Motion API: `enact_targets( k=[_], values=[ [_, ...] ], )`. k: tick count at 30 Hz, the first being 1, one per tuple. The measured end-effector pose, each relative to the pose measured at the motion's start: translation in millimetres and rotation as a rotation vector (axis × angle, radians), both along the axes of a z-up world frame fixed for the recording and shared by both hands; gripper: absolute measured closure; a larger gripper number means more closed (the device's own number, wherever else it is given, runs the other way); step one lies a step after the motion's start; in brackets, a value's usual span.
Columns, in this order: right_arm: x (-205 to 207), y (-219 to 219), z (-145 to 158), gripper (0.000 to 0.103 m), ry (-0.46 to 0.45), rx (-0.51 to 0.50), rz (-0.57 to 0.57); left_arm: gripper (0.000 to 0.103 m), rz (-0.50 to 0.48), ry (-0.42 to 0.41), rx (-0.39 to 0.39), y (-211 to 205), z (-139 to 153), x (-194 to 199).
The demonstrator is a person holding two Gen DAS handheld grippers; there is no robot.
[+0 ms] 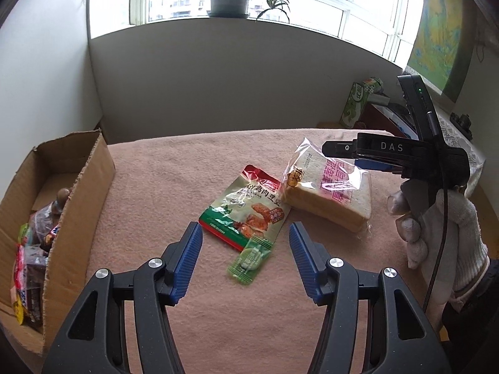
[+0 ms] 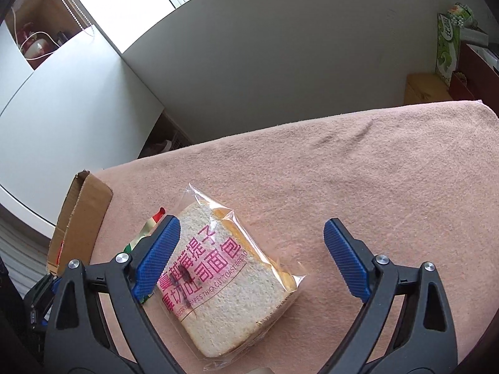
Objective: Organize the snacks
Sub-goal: 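Move both tools back toward the bagged bread loaf, then grasp the bagged bread loaf with the right gripper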
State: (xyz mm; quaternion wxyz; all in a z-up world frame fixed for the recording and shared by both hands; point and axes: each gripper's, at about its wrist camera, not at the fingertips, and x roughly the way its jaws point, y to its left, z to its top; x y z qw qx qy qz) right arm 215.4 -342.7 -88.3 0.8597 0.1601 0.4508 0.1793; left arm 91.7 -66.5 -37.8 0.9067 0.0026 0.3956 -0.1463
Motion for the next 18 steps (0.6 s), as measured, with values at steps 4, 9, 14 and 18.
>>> enact_targets(
  k=[4,9,14,18],
  values=[
    [-5.3,3.2,-3.6,0.020,0.021,0.022,0.035,0.046,-0.015,0.024,-0.017,2.1,-5.8,1.7],
    [-17.8,5.0,-8.1,0.024,0.042,0.039,0.046,0.046,-0.025,0.043,-0.028,2.9,-9.8,1.3],
    [-37.7,8.0,-11.8,0.028,0.050,0.058,0.081,0.046,-0.045,0.059,-0.047,-1.6,-11.6,2.4],
    [-56.2,15.5,-13.8,0.029,0.055,0.091,0.144,0.046,-0.069,0.076,-0.061,-6.9,-15.0,2.4]
  ],
)
